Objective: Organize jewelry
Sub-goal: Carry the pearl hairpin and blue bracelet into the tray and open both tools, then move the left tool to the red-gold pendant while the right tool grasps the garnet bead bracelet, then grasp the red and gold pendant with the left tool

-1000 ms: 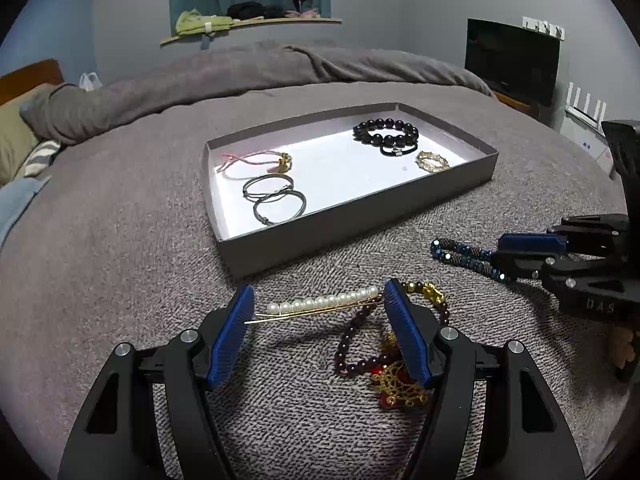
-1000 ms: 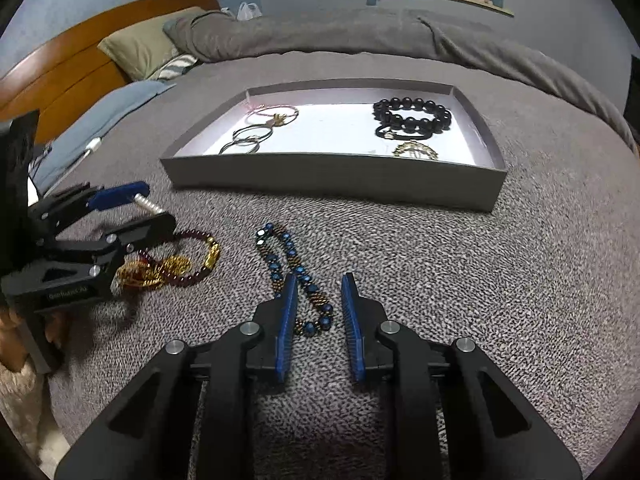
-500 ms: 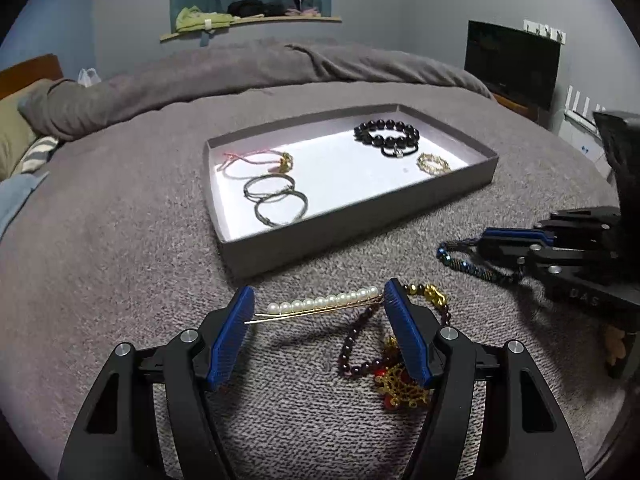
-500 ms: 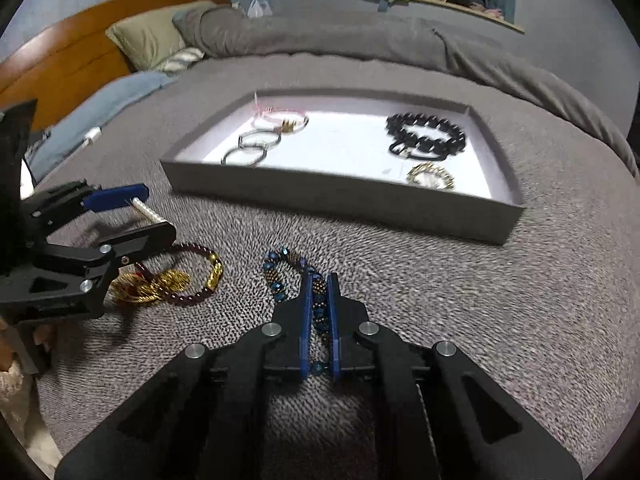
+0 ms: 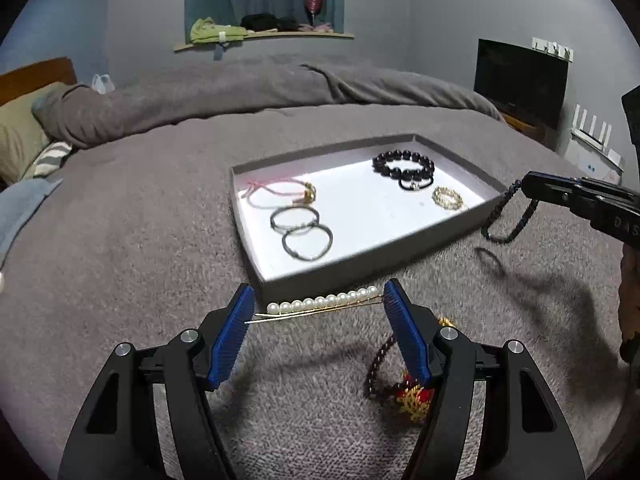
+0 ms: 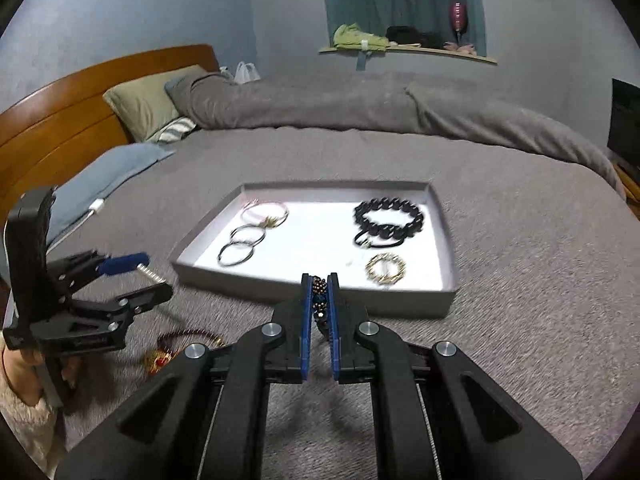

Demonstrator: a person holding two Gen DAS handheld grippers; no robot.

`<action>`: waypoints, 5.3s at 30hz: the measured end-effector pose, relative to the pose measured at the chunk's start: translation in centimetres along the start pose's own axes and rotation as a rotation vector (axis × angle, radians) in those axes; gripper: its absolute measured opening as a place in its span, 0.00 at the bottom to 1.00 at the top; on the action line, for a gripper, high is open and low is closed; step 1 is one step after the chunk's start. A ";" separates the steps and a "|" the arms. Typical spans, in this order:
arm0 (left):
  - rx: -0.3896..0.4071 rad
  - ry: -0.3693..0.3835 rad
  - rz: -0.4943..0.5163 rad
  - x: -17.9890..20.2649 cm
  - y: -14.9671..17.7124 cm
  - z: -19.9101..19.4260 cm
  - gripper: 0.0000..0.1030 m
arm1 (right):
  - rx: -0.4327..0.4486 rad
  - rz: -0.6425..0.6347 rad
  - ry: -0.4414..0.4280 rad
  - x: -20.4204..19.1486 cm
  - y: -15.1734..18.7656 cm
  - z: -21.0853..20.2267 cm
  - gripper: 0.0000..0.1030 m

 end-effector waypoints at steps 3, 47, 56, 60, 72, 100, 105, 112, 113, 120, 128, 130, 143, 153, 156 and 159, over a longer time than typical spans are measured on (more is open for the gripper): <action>0.022 -0.002 -0.001 -0.3 -1.8 0.0 0.66 | 0.015 0.021 0.020 1.2 -0.9 -0.2 0.07; -0.096 0.096 0.102 3.8 -5.9 10.5 0.72 | -0.081 0.081 0.059 4.6 -2.4 7.2 0.41; -0.025 0.089 -0.090 0.0 -7.5 6.7 0.88 | -0.022 0.115 0.068 4.7 -2.9 3.9 0.79; -0.030 0.034 -0.085 -0.3 -6.8 5.5 0.90 | -0.017 0.111 0.073 3.9 -2.4 3.0 0.90; -0.069 -0.090 -0.049 -1.3 -0.7 1.4 0.92 | -0.029 0.056 0.099 1.5 1.1 0.7 0.95; -0.117 0.013 0.039 1.2 6.2 -2.1 0.92 | -0.263 0.004 -0.118 -7.3 6.3 6.6 0.18; -0.117 0.033 0.050 1.7 6.2 -2.1 0.92 | -0.281 -0.007 -0.134 -7.7 6.8 7.2 0.05; -0.097 0.097 0.057 3.7 5.5 -2.2 0.92 | -0.167 0.053 -0.048 -4.4 5.0 4.8 0.03; -0.093 0.098 0.068 4.2 5.4 -2.2 0.91 | -0.158 0.057 -0.026 -3.7 4.8 4.4 0.03; -0.144 0.132 0.096 5.5 6.1 -1.2 0.70 | -0.169 0.060 0.079 -0.4 4.8 3.5 0.03; -0.134 0.151 0.095 5.4 6.2 -1.5 0.55 | -0.231 0.044 0.074 0.6 5.9 3.6 0.06; -0.126 0.146 0.110 5.5 6.2 -1.4 0.53 | -0.243 0.045 0.056 0.3 6.2 3.5 0.14; -0.111 0.155 0.140 5.6 6.1 -1.4 0.27 | -0.262 0.037 0.037 -0.3 6.9 4.2 0.06; -0.014 0.110 0.081 3.5 3.7 -4.5 0.27 | -0.087 -0.024 0.018 -1.6 3.7 0.9 0.06; 0.002 0.100 0.047 2.6 2.6 -5.2 0.27 | -0.061 -0.021 0.013 -1.6 2.9 0.2 0.06; 0.013 0.107 0.017 1.9 1.6 -5.7 0.27 | -0.041 -0.010 0.007 -1.3 2.1 -0.2 0.06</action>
Point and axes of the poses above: each gripper's, at about its wrist camera, not at the fingertips, and z roughly the way its jaws point, x to its right, y to its underside, the point moved 6 cm from there along z, roughly the way its jaws point, and after that the axes turned 7 degrees about -y, right-handed, at the moved point
